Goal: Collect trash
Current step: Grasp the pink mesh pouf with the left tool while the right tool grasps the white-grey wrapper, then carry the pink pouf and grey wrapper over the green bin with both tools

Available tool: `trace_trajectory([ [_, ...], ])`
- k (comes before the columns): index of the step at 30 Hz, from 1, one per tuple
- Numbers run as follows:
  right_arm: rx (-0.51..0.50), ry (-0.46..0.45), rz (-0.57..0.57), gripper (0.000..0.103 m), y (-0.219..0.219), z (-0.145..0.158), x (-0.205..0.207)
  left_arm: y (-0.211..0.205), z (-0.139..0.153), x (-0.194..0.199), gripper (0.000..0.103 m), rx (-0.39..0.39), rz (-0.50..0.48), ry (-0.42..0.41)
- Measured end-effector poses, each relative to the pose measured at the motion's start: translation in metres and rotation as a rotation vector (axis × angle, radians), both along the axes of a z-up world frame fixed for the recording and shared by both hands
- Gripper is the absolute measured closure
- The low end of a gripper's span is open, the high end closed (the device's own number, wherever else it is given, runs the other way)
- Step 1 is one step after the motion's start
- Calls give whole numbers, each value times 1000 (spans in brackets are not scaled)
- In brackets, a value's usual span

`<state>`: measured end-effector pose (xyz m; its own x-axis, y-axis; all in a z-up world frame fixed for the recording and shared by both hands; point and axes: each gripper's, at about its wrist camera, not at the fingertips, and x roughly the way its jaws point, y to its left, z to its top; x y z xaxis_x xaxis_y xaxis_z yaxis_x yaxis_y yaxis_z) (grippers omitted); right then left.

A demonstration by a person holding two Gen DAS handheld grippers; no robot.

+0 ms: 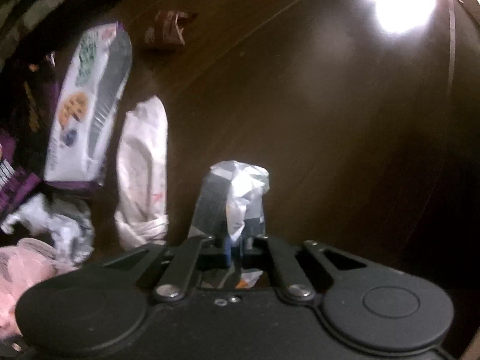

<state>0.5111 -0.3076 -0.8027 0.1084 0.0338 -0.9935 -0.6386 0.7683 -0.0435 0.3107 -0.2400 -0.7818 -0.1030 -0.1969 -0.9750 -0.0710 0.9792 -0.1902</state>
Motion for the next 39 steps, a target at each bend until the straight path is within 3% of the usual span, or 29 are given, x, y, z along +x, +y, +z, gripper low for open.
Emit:
trace_trajectory([
  [4,28,-5,-111,100,-5,44,-21,6,44,1,66,2,-13,-12],
  [7,63,5,-175,100,-10,94,-36,12,92,1,66,17,-32,-31],
  [19,183,-59,-230,100,-2,357,-79,55,339,4,66,35,-31,-177],
  [25,239,-118,-200,100,17,478,-103,80,449,-6,66,25,-5,-232],
  [30,288,-153,-156,100,44,557,-121,108,529,-20,66,28,38,-286],
  [39,386,-214,-46,100,118,668,-155,189,626,-43,66,60,126,-380],
])
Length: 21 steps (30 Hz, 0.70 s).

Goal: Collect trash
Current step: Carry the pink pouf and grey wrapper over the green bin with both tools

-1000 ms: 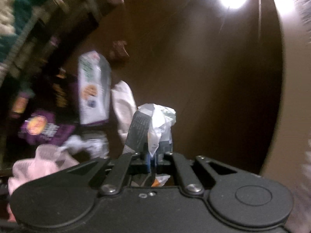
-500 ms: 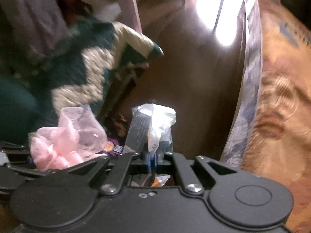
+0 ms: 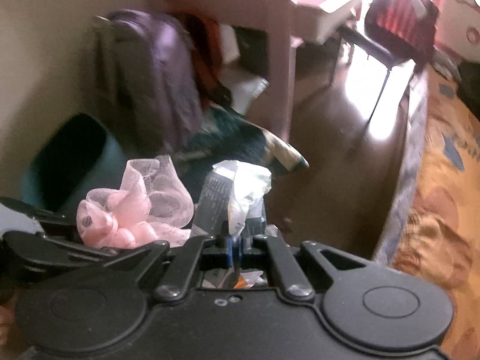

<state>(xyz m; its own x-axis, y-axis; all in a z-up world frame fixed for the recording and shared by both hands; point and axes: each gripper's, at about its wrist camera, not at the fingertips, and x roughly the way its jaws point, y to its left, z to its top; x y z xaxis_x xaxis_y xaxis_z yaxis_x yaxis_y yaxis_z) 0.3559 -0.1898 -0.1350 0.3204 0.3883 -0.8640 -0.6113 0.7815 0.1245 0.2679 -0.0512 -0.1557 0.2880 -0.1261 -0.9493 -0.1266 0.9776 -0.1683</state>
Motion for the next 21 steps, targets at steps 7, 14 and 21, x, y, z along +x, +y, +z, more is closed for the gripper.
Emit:
trace_trajectory([
  [7,55,-8,80,100,74,36,-23,74,48,-18,66,18,96,-63],
  [14,64,4,157,100,154,39,-41,140,58,-32,66,76,175,-87],
  [21,4,32,219,100,224,15,-51,181,31,-31,66,164,205,-39],
])
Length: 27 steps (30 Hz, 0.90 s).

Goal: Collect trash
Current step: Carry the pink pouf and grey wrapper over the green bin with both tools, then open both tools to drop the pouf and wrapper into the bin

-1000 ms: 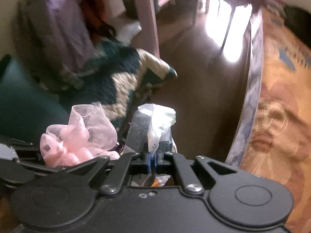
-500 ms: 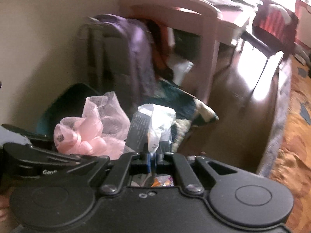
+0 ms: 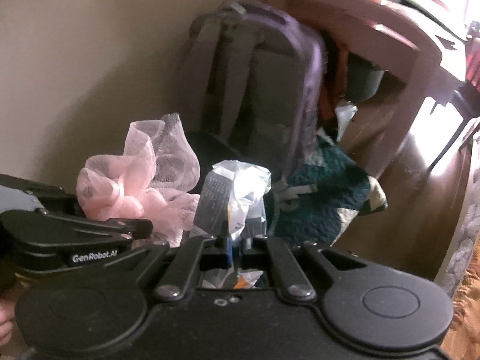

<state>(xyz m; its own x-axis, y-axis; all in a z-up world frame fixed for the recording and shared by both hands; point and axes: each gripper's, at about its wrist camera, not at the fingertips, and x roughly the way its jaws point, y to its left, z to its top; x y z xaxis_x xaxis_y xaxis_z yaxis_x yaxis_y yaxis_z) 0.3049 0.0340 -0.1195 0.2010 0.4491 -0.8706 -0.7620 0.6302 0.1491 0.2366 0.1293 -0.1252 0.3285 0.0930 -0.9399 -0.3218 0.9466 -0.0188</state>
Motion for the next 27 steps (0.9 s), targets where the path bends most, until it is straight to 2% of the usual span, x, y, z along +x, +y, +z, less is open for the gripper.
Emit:
trace_trajectory([
  [8,-98,-2,49,100,40,-37,-3,20,-39,19,66,2,14,66],
  [17,-116,-19,88,100,58,-57,-8,28,-76,34,65,-9,5,138],
  [20,-144,-14,96,97,63,-62,-8,33,-87,39,64,-37,10,161],
  [21,-151,-10,100,93,64,-64,-8,33,-91,41,64,-40,15,169],
  [23,-164,1,105,90,64,-67,-9,33,-95,45,60,-41,15,180],
  [27,-194,2,108,86,61,-71,-12,33,-101,51,42,-34,10,183],
])
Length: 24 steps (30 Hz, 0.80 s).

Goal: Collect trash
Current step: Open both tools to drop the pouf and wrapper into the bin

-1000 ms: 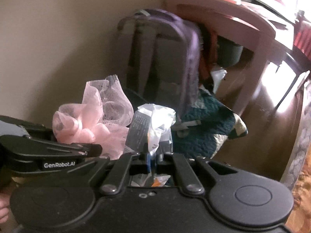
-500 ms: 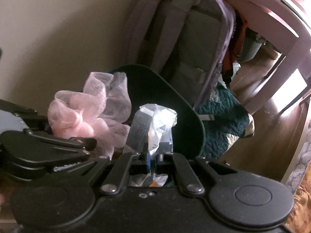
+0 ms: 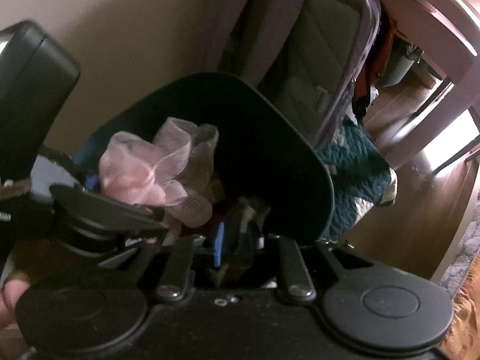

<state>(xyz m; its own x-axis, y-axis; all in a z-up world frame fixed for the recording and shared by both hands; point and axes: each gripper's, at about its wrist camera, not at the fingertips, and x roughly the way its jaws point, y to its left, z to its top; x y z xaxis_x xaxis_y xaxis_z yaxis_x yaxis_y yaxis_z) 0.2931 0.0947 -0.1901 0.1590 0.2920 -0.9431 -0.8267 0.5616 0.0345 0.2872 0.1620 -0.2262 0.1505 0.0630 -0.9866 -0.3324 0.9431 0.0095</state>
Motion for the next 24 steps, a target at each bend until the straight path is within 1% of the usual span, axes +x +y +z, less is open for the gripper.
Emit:
trace_trajectory([
  [4,5,10,-7,84,-8,2,-1,-1,1,-3,32,-36,13,-20],
  [5,14,19,-11,82,-11,3,0,0,3,-5,32,-37,17,-25],
  [7,28,34,-23,76,-17,4,2,-1,4,-6,32,-30,15,-25],
  [9,50,46,-31,75,-24,8,3,-5,8,-9,32,-18,7,-32],
  [10,61,49,-34,74,-27,10,4,-6,13,-12,32,-8,2,-41],
  [13,92,52,-31,73,-36,17,3,-11,30,-27,32,12,-7,-68],
  [17,142,69,-41,72,-54,31,2,-21,53,-37,32,13,-9,-115],
  [21,192,90,-55,71,-74,48,2,-36,76,-40,32,14,-35,-164],
  [23,216,84,-49,68,-87,58,1,-44,86,-41,32,9,-41,-185],
  [24,227,80,-47,62,-93,63,1,-49,92,-41,32,5,-46,-195],
])
